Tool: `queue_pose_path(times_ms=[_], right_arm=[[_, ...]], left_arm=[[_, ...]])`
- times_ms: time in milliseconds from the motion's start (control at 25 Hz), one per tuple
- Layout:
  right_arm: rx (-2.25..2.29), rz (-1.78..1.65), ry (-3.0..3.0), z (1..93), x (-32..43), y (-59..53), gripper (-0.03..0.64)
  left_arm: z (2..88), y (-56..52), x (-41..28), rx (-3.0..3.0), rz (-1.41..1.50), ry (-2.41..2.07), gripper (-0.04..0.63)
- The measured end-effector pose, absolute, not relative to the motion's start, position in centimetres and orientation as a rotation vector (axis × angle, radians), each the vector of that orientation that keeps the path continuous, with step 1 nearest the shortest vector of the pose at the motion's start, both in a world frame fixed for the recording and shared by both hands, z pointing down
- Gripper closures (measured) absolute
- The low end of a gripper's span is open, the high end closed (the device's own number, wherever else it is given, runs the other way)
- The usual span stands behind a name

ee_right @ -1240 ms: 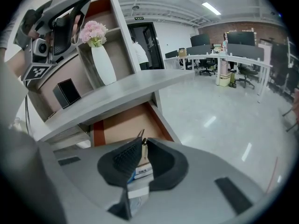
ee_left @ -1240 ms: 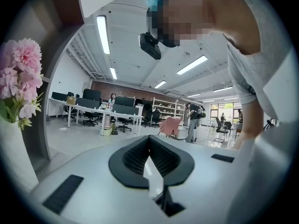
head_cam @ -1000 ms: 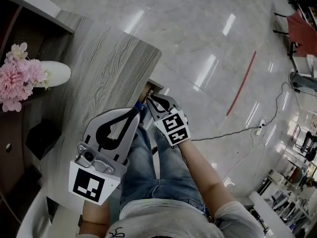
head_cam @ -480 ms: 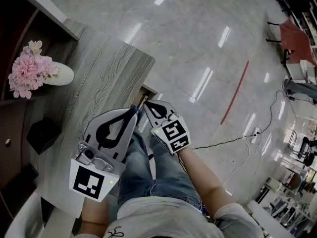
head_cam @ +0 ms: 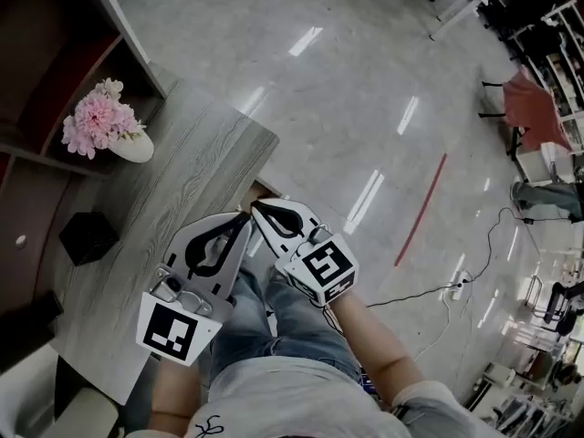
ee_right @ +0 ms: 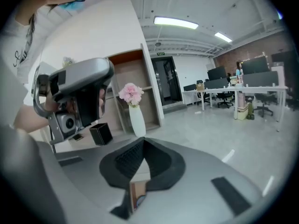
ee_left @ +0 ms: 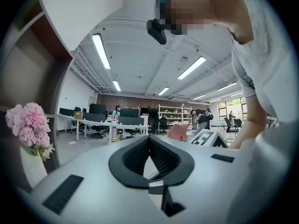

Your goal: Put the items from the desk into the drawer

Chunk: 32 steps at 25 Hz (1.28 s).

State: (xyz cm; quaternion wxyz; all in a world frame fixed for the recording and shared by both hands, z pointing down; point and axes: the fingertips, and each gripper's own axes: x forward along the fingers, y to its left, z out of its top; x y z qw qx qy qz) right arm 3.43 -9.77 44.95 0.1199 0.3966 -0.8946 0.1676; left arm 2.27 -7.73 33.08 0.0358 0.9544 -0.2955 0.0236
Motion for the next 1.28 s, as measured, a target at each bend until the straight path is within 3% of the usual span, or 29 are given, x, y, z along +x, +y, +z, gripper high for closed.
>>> queue_pose_path(times_ms=[560, 1280], right_arm=[[1.093, 0.262, -2.884, 31.8, 5.5, -4.4, 0.609], [0.942, 0.069, -2.981, 27.6, 8.3, 2.5, 0.609]], left_arm=[[29.2, -3.6, 3.8, 2.933, 0.037, -1.073, 0.585], [27.3, 2.3, 7.0, 2.914, 0.051, -1.242, 0.584]])
